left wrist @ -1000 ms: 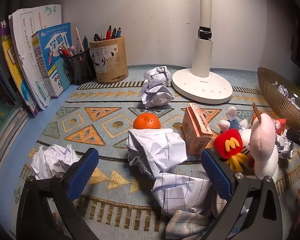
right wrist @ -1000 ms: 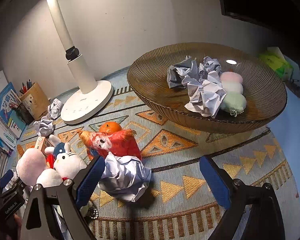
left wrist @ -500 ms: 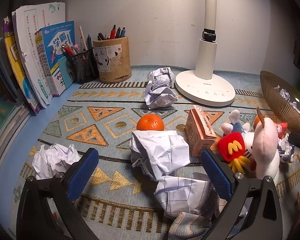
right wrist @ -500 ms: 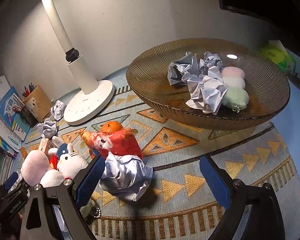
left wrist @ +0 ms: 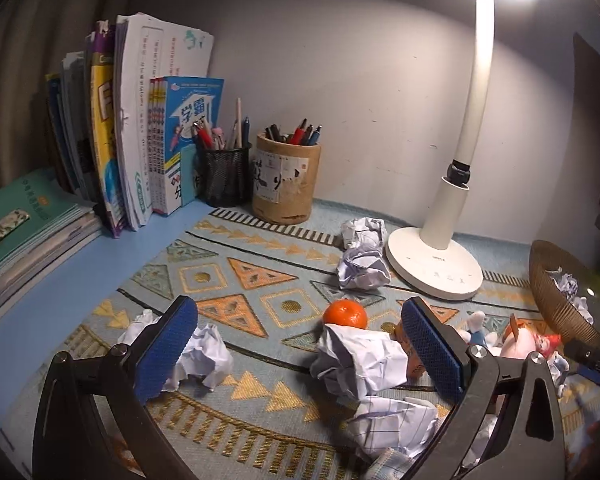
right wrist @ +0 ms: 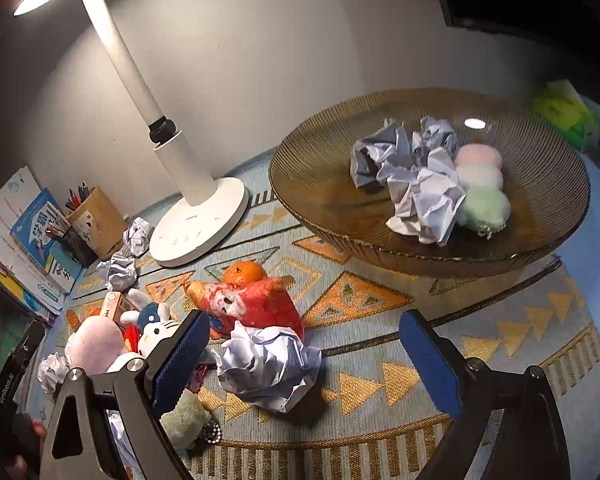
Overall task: Organize objects
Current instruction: 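Grasp a crumpled paper ball from the rug with the left gripper, then grasp a paper ball with the right gripper while the left gripper holds paper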
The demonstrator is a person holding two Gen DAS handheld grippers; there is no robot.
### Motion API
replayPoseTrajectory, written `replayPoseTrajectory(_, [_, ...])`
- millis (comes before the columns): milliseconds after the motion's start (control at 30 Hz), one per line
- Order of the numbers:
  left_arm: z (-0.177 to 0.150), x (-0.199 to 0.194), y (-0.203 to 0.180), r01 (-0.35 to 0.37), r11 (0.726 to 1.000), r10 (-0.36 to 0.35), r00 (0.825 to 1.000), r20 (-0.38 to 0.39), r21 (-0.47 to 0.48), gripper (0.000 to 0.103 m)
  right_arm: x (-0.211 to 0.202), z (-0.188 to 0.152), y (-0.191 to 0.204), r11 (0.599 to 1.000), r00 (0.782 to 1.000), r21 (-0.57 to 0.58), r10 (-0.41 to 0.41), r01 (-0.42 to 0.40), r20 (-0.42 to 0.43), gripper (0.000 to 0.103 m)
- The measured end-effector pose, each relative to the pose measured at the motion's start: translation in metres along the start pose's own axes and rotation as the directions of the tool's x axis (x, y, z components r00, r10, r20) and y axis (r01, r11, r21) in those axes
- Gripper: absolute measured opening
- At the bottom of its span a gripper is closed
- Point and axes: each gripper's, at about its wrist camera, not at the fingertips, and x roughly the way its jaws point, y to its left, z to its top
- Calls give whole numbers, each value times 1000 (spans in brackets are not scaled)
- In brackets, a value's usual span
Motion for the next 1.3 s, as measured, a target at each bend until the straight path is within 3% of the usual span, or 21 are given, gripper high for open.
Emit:
replayPoseTrajectory(167, [2, -14, 27, -18, 1000, 18, 999, -44, -5, 102, 0, 1, -16, 996, 998, 72, 55, -54, -8, 95])
replayPoseTrajectory(300, [5, -40, 69, -92, 996, 92, 995, -28, 6, 102, 1, -1, -9, 996, 997, 48, 73, -72, -24, 95])
replayPoseTrajectory(400, [11, -51, 109, -132, 991, 130, 990, -58, -27, 102, -1, -3, -3, 995, 995, 28, 92, -91, -28, 95])
replayPoseTrajectory(500, [17, -53, 141, -105, 993, 96, 987, -130, -60, 102, -3, -5, 0, 995, 994, 15, 103, -103, -29, 95])
replayPoseTrajectory(567, [17, -43, 147, -39, 998, 27, 978, -207, -51, 102, -3, -5, 1, 995, 994, 10, 104, -103, -30, 95])
replayPoseTrajectory(633, [12, -29, 142, 8, 999, -21, 969, -246, -52, 102, -2, -6, 2, 995, 994, 8, 104, -104, -40, 95])
replayPoseTrajectory(833, [-8, 32, 97, -15, 1000, 21, 962, -273, 25, 99, -5, -7, 3, 996, 996, 0, 89, -89, -27, 95])
replayPoseTrajectory(900, [-10, 45, 89, 36, 999, -30, 956, -292, 16, 68, -9, -8, 3, 997, 997, 0, 79, -79, -10, 95])
replayPoseTrajectory(933, [-9, 48, 85, 92, 996, -89, 947, -308, -3, 59, -12, -9, 2, 997, 997, 0, 74, -74, -3, 95])
replayPoseTrajectory(1000, [-7, 46, 79, 87, 996, -77, 953, -293, 20, 51, -17, -13, 2, 999, 999, 2, 50, -50, 7, 95])
replayPoseTrajectory(1067, [-7, 37, 76, 96, 994, -79, 959, -273, 49, 47, -20, -19, 4, 1000, 1000, -7, 18, -18, 3, 95])
replayPoseTrajectory(1200, [-1, 13, 69, 175, 985, -170, 958, -229, 2, 47, -23, -30, 9, 999, 1000, -38, 16, -16, -10, 95])
replayPoseTrajectory(1300, [3, -3, 47, 233, 972, -232, 954, -190, -14, 47, -16, -30, 23, 995, 999, -96, -44, 42, -19, 95])
